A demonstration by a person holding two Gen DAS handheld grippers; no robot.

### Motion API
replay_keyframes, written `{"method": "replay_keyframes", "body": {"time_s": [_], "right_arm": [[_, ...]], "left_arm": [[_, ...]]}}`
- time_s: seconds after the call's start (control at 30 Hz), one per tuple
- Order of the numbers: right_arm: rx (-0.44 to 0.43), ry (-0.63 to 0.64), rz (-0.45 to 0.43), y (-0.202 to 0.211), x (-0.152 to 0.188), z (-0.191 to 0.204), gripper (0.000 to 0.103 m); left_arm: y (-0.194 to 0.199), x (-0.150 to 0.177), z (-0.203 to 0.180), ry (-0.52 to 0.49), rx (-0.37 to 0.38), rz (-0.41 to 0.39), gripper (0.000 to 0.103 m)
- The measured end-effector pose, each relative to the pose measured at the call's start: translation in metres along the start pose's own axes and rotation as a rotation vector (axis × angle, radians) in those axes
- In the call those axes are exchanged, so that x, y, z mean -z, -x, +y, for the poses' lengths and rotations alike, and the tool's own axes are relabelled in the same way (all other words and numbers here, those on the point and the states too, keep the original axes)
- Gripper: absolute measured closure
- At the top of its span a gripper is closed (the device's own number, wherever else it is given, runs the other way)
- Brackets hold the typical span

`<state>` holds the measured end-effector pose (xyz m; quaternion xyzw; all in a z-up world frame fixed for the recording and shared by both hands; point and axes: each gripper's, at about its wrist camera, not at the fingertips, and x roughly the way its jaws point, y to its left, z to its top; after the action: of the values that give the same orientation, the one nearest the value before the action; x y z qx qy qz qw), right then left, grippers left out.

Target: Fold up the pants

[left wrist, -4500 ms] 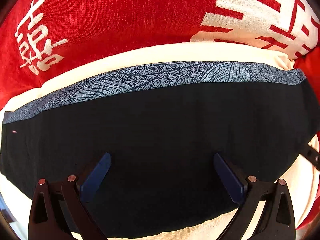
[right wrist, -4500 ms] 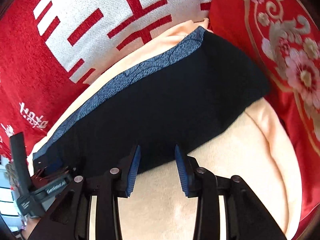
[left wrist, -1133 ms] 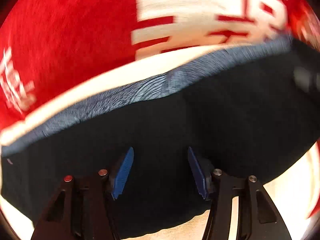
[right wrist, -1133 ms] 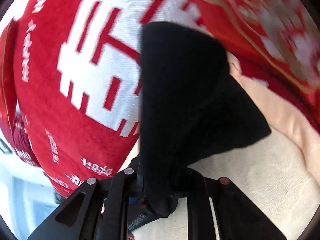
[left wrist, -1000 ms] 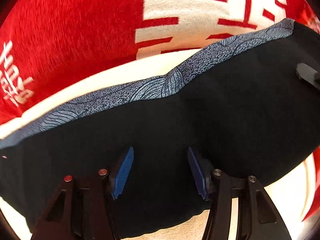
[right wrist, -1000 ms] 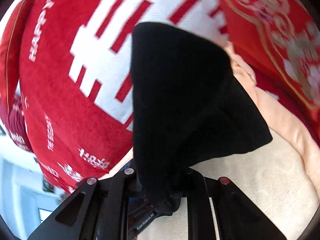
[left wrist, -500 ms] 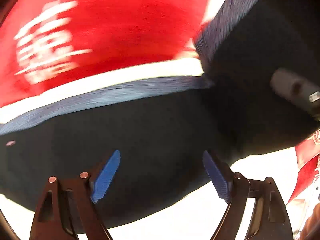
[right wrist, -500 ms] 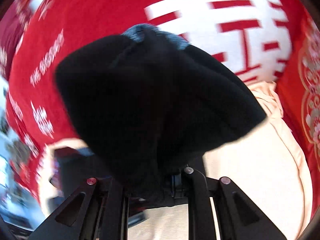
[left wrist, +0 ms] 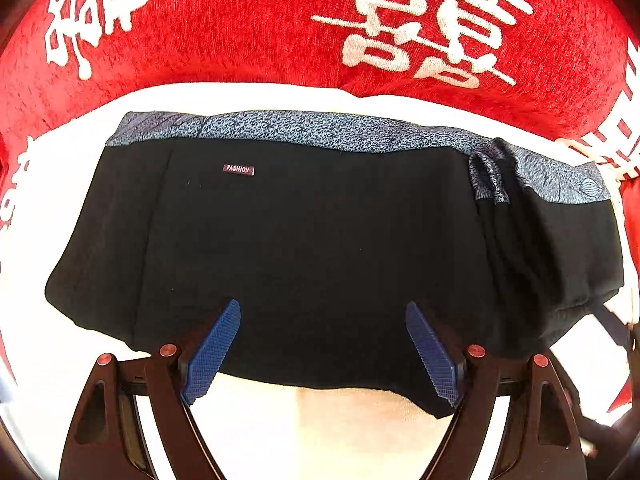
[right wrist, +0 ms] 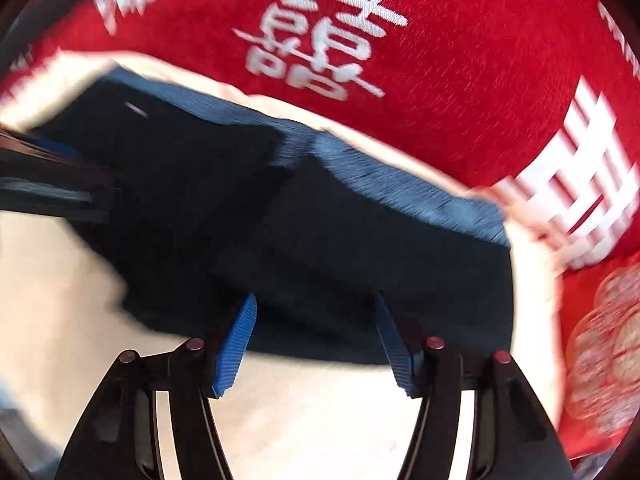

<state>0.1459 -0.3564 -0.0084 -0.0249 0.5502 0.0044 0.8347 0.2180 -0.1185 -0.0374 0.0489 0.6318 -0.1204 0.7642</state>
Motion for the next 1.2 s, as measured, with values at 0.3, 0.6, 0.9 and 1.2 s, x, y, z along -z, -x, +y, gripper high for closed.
{"method": "replay_keyframes", "body": {"time_s": [0.3,0.6,0.9,1.2], "right_arm": [[-0.647,-0.854,0.033,-0.033,0.029,-0.091,0.038],[-0.809,-1.18,0.028,-0.073,0.048,-0.105,0.038],[-0.899,-1.151,-0.022,-0.053,0.039,-0.113,0.098],[-0.728,-0.999,0.145,-0.08,0.049,-0.077,0.098]], "left_arm": [[-0.035,-0.009,-0.042,-0.1,0.001,0.051,0.013],[-0.051,-0.007,-0.031,-0.087,-0.016,0.023,0.004],[-0.061,-0.005,-0.037,-0.059,-0.019,0.03,0.004],[-0.065,-0.027,-0.061,-0.047,-0.03,0.024,0.003]]}}
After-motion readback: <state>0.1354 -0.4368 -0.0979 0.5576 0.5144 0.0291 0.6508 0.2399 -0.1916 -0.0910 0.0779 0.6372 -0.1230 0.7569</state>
